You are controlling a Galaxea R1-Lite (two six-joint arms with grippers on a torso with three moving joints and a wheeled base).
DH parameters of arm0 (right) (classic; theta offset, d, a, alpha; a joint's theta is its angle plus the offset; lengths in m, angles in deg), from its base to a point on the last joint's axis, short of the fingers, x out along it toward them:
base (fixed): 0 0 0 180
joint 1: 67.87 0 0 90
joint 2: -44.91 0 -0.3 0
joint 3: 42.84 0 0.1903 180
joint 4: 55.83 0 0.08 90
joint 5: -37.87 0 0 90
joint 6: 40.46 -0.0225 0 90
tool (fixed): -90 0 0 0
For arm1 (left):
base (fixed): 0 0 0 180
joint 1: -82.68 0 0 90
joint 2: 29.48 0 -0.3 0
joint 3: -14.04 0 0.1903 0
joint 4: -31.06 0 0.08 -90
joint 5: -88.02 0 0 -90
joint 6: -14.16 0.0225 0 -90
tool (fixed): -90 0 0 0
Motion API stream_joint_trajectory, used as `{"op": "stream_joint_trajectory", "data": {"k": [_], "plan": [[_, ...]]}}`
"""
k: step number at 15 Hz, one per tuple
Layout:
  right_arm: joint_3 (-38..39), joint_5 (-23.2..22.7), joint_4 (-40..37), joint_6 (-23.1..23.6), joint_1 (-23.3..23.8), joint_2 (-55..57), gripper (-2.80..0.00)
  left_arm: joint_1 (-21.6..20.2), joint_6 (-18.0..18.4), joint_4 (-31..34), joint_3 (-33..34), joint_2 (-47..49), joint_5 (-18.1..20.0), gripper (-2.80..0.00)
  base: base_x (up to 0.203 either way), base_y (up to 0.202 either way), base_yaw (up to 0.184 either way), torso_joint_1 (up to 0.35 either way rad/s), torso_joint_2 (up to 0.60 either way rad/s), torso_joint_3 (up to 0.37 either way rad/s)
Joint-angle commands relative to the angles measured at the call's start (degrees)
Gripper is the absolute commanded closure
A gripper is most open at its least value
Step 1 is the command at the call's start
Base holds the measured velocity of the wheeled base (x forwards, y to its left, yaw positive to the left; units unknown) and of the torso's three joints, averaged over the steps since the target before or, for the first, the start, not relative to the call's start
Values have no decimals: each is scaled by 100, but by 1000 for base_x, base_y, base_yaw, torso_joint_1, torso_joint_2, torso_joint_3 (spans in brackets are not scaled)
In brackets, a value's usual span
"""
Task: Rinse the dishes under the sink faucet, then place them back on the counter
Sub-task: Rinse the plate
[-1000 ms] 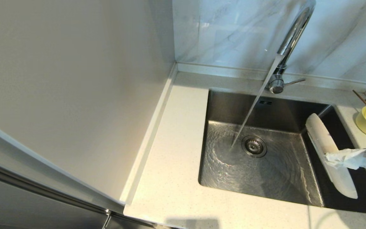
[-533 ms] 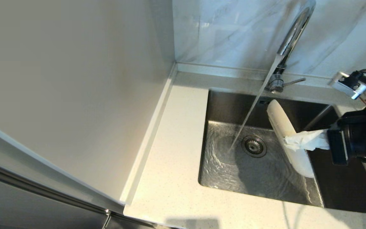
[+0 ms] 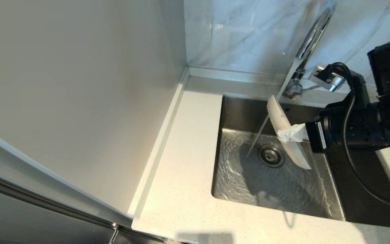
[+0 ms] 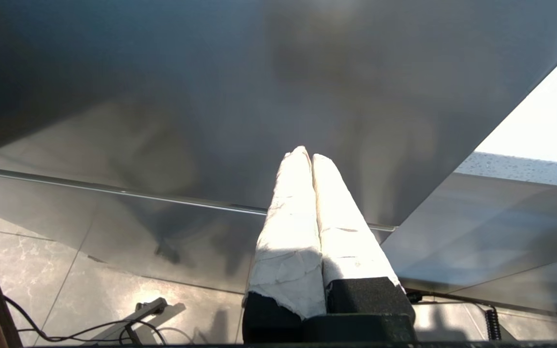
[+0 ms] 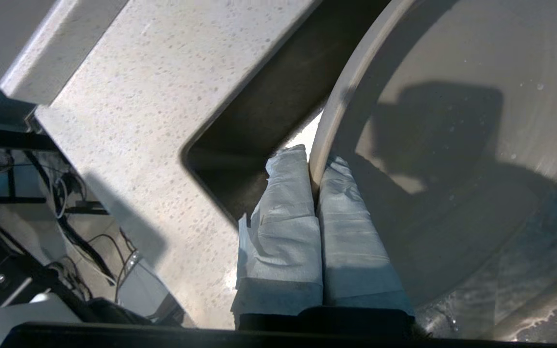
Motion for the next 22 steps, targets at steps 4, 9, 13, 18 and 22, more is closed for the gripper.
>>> {"op": "stream_joint_trajectory", "data": {"k": [4,9,13,18,22], "plan": [[-370,393,-9,-26,-41,440,0,0,0,0,0,0,-1,0,0,0,0,0,0,0],[-405,635,-1,-31,-15,515,0,0,0,0,0,0,-1,0,0,0,0,0,0,0],[-440,839,230,-65,99,686,0,0,0,0,0,0,-1,0,0,0,0,0,0,0],[-436,1279,637,-270,130,932,0,0,0,0,0,0,-1,0,0,0,0,0,0,0],[-361,1280,632,-275,275,893,0,0,0,0,0,0,-1,0,0,0,0,0,0,0]]}}
